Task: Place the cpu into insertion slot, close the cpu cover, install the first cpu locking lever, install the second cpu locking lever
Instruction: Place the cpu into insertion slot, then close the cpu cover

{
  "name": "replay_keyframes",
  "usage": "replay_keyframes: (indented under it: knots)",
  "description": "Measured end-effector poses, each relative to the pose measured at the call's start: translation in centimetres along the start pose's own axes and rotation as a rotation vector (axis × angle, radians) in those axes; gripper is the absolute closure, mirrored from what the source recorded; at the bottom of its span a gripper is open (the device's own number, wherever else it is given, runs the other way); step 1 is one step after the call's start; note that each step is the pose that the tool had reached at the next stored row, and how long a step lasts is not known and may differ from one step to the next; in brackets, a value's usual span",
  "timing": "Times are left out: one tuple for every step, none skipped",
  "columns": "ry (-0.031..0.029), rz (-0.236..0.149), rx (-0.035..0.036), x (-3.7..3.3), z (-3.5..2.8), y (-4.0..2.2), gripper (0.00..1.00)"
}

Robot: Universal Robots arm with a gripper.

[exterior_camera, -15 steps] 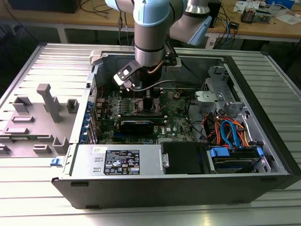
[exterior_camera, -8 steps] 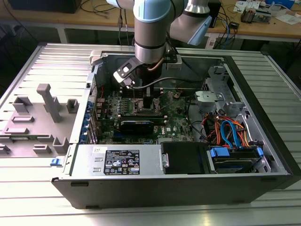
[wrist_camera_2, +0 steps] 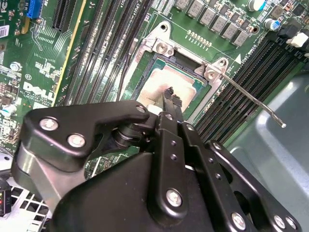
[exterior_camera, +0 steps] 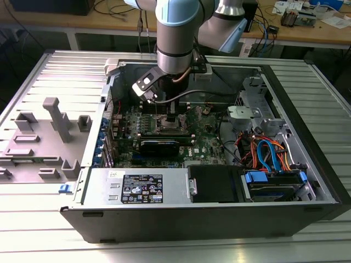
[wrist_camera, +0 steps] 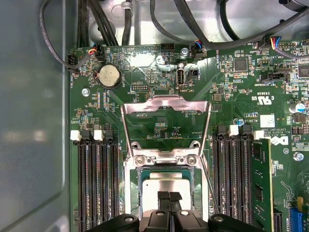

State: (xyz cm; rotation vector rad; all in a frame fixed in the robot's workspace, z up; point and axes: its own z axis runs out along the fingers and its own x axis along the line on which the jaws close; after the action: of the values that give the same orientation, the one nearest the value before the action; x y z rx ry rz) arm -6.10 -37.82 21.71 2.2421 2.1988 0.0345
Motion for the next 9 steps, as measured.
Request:
replay_keyframes:
  knots:
    - [0.0000,0.000,0.0001,0.00,0.00,0.00,0.89]
    - [0.0000,0.000,0.0001,0.00,0.00,0.00,0.89]
    - [-0.0001,0.000,0.0002,0.00,0.00,0.00,0.89]
    - [0.0000,0.000,0.0003,0.00,0.00,0.00,0.89]
    - [0.0000,0.000,0.0011,0.00,0.00,0.00,0.89]
    - [0.0000,0.000,0.0016,0.00,0.00,0.00,0.89]
    - [0.0000,0.000,0.0031,0.00,0.00,0.00,0.89]
    - [0.0000,0.000,0.0039,0.00,0.00,-0.01,0.89]
    - [-0.0001,0.000,0.0040,0.00,0.00,-0.01,0.89]
